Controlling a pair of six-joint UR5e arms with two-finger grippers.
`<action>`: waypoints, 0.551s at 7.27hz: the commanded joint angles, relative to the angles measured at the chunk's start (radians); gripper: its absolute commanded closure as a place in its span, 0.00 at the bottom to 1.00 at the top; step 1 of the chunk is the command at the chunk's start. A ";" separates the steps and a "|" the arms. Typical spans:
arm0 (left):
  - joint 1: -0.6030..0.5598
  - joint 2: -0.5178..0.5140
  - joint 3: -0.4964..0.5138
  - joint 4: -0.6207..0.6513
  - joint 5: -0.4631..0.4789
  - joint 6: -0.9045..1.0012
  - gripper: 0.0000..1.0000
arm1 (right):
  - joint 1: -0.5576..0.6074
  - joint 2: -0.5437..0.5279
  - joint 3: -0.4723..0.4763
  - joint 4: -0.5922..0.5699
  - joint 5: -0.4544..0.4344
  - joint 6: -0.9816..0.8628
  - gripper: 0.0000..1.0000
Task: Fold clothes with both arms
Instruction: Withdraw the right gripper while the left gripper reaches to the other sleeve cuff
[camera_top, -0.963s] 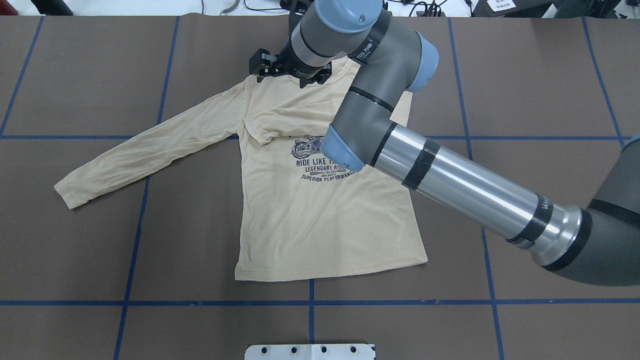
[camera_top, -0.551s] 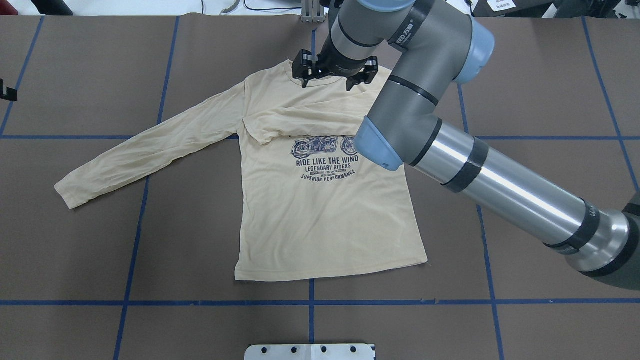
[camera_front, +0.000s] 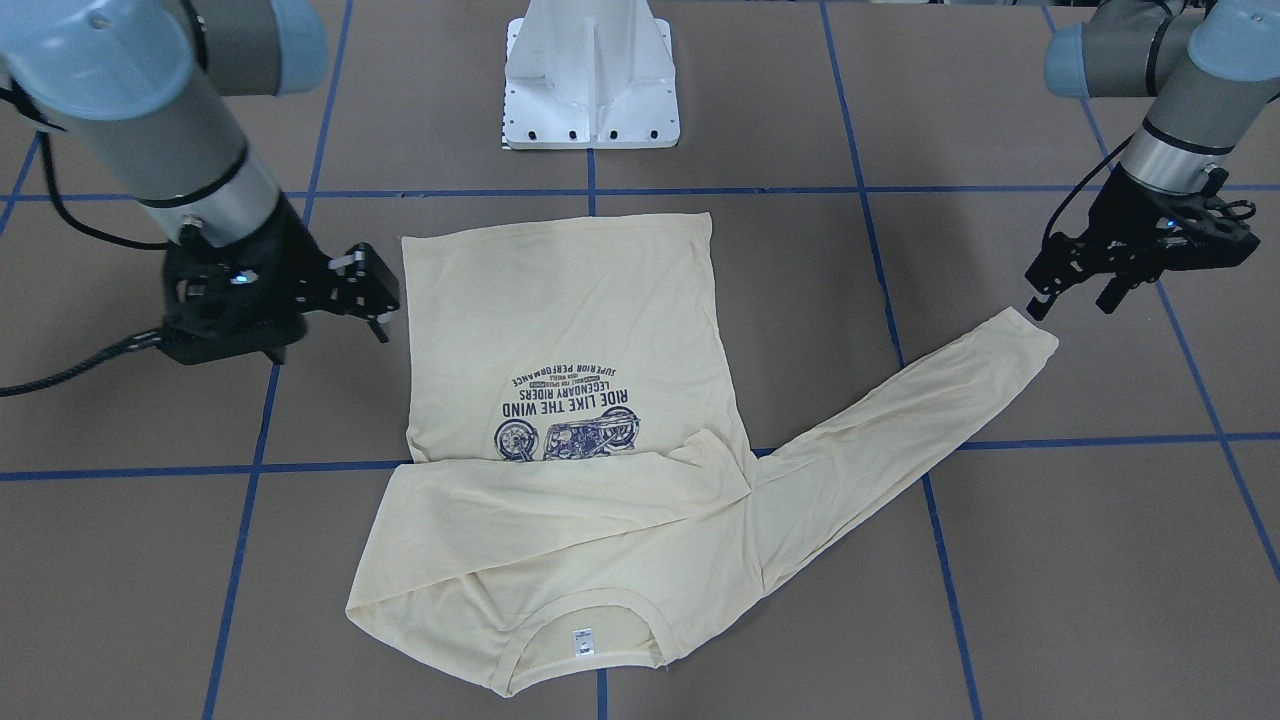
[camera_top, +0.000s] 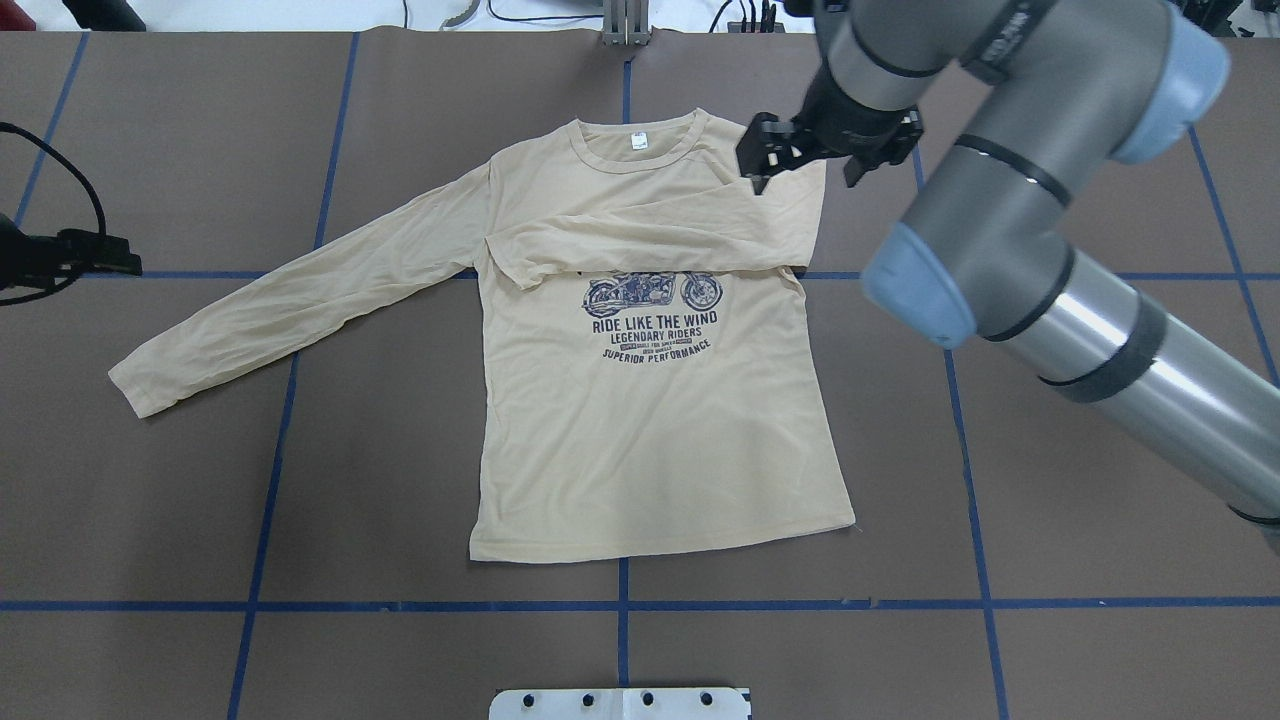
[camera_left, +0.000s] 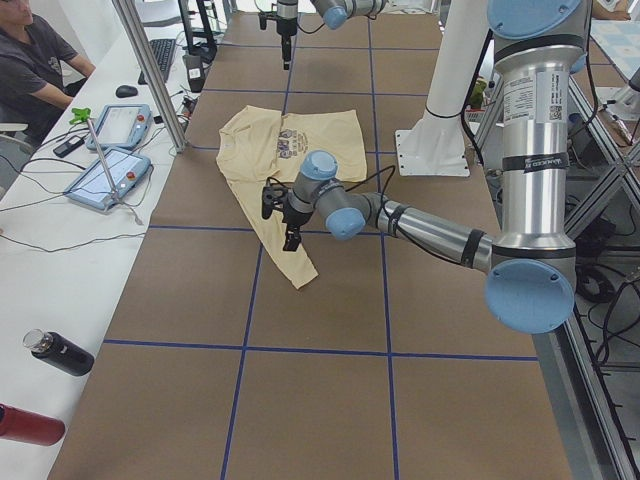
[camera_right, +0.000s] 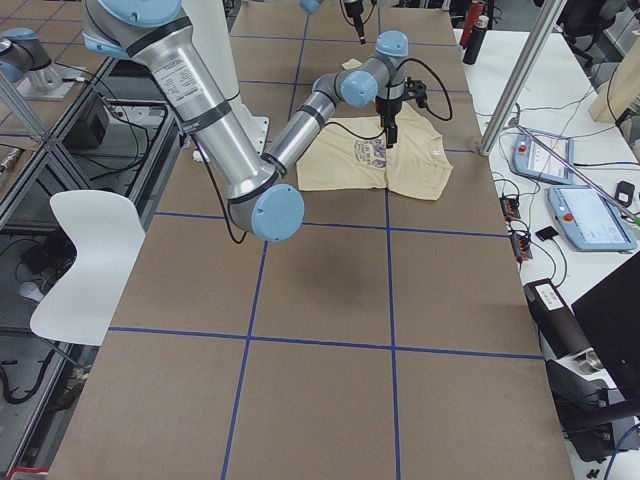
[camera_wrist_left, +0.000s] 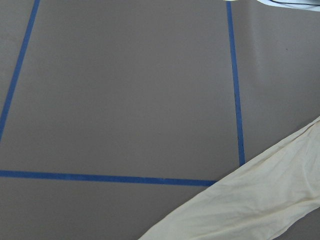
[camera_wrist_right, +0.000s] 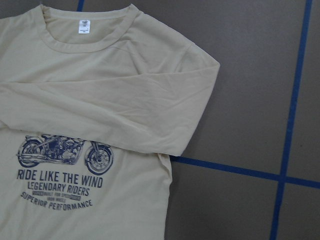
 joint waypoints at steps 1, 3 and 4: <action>0.086 0.024 0.138 -0.162 0.096 -0.064 0.02 | 0.037 -0.096 0.071 -0.004 0.037 -0.042 0.00; 0.088 0.021 0.214 -0.225 0.098 -0.049 0.03 | 0.039 -0.113 0.085 -0.004 0.037 -0.042 0.00; 0.088 0.022 0.217 -0.225 0.101 -0.034 0.06 | 0.039 -0.115 0.087 -0.004 0.037 -0.042 0.00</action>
